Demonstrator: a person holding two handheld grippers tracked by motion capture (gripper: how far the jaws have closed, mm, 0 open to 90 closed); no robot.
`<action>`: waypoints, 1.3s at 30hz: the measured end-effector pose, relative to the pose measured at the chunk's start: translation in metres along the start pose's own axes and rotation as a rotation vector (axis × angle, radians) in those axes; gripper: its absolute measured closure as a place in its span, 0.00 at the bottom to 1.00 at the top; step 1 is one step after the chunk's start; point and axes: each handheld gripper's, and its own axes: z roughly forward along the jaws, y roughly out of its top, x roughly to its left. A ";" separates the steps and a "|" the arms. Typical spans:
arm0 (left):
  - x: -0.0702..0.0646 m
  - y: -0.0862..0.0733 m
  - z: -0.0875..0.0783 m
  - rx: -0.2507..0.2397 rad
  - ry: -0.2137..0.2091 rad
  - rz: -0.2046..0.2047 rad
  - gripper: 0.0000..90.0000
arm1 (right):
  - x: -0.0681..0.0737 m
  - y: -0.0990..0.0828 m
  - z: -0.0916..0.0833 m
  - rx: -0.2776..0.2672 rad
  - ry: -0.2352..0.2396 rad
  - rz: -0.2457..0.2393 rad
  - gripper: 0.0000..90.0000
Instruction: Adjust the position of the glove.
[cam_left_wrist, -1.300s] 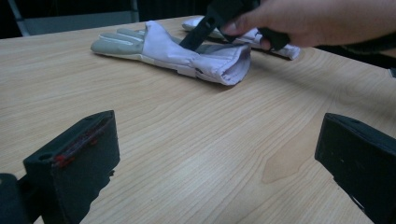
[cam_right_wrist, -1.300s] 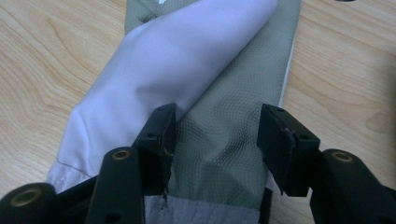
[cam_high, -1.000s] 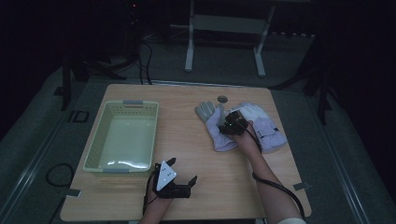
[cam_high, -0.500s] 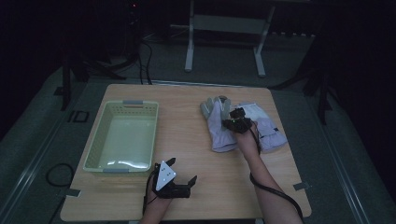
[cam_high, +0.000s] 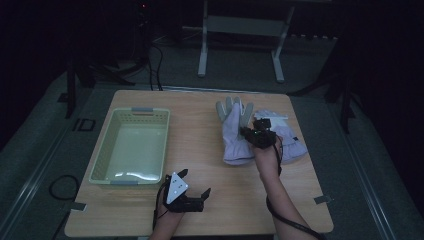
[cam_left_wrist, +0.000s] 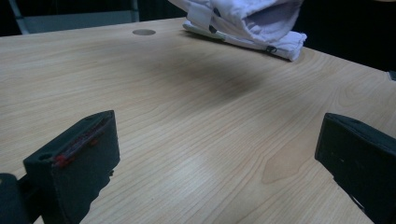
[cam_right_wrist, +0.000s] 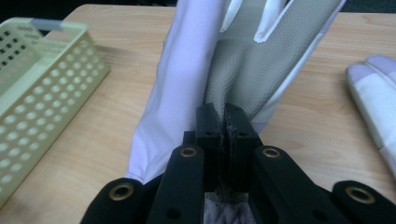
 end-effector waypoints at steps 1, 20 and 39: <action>0.000 0.000 0.000 -0.001 -0.002 0.002 0.00 | 0.004 -0.002 -0.002 -0.003 -0.007 0.001 0.96; 0.002 0.000 0.000 0.000 -0.034 -0.016 0.00 | 0.021 -0.056 0.043 0.072 -0.037 0.045 0.95; 0.002 0.000 0.000 0.003 -0.045 -0.016 0.00 | 0.035 -0.086 0.071 0.064 -0.104 -0.054 0.61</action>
